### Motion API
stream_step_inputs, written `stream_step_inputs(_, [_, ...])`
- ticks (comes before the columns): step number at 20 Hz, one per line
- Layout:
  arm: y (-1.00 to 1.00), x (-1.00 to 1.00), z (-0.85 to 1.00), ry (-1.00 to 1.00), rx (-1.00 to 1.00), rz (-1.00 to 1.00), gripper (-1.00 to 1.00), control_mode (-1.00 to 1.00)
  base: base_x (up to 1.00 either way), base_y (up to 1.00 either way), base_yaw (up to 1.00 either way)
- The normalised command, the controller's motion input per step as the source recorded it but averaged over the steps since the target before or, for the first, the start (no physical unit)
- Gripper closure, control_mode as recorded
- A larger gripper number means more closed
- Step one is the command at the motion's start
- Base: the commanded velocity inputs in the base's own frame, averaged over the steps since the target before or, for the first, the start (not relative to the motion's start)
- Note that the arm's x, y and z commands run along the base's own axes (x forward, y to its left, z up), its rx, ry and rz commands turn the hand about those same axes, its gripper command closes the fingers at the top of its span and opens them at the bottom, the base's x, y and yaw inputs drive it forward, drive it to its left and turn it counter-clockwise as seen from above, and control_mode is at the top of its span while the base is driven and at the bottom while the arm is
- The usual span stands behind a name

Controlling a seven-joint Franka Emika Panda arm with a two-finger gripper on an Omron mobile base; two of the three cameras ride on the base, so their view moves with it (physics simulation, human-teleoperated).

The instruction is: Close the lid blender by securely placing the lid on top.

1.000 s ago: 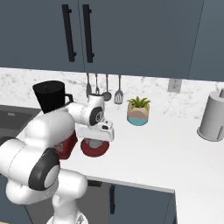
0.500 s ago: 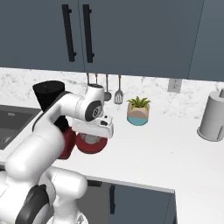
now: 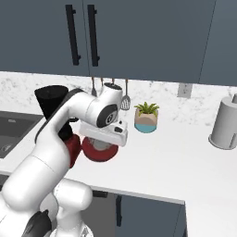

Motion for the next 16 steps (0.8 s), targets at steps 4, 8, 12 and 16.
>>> stream_step_inputs(4, [-0.06,-0.31,0.70,-0.11,0.08,0.00,1.00,-1.00,0.00,0.00,0.00])
stream_step_inputs(8, [0.00,-0.29,0.75,-0.13,0.03,0.00,1.00,-1.00,0.00,0.00,0.00])
stream_step_inputs(12, [0.12,-0.17,0.76,-0.09,0.00,0.01,1.00,-1.00,0.00,0.00,0.00])
stream_step_inputs(16, [0.38,-0.10,0.64,-0.09,0.00,0.01,1.00,-1.00,0.00,0.00,0.00])
